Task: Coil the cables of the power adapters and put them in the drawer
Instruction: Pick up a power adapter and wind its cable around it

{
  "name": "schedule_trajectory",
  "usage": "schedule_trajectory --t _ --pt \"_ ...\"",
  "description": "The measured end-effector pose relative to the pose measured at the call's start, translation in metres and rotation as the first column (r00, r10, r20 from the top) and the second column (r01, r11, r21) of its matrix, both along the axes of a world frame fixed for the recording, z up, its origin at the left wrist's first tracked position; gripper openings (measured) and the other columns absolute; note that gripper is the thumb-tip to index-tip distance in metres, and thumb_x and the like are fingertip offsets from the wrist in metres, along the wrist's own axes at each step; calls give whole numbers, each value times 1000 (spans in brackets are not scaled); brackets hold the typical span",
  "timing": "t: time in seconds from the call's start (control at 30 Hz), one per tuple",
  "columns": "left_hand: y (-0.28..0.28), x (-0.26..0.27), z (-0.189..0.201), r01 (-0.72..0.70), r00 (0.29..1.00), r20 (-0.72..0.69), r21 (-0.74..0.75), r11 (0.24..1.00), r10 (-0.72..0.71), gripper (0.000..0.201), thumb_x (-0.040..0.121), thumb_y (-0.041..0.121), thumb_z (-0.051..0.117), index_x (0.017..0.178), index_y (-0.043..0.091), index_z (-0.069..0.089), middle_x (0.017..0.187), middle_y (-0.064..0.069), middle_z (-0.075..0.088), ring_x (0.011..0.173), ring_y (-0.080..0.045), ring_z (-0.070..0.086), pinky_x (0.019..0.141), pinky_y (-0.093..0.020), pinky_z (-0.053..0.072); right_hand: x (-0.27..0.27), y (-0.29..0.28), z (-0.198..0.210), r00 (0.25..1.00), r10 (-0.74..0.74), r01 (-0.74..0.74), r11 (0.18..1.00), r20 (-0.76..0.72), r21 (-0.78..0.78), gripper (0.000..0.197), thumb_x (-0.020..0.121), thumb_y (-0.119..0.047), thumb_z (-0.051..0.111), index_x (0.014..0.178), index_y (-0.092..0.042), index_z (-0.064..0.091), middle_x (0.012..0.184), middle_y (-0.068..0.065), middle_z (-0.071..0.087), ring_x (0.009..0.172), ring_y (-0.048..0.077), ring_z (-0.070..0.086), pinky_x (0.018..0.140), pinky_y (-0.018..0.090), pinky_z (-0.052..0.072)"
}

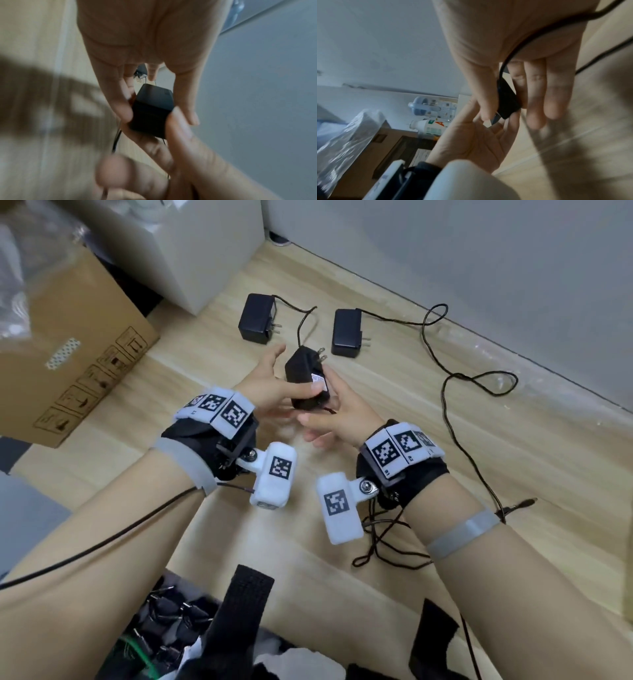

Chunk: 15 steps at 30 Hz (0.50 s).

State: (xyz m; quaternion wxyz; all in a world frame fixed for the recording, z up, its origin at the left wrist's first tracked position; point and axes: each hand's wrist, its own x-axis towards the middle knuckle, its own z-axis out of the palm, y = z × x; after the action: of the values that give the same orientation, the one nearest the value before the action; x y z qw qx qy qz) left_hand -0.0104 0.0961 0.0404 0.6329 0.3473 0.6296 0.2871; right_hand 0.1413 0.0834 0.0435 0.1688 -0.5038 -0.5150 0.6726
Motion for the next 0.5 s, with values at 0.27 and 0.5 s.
schedule_trajectory --t 0.27,0.5 --pt "-34 19 36 217 966 114 123 968 -231 38 74 31 66 109 32 50 109 1 59 96 -15 66 79 -32 54 39 -33 58 995 -64 46 978 82 204 38 94 0 45 130 -12 48 78 6 60 28 0 34 34 9 23" --pt "-40 33 60 456 884 -85 378 806 -460 71 65 3 79 122 34 49 122 7 54 104 -9 58 84 -20 51 63 -45 78 980 -190 173 959 58 224 22 97 -21 45 107 -9 61 55 -4 60 32 4 23 34 16 16"
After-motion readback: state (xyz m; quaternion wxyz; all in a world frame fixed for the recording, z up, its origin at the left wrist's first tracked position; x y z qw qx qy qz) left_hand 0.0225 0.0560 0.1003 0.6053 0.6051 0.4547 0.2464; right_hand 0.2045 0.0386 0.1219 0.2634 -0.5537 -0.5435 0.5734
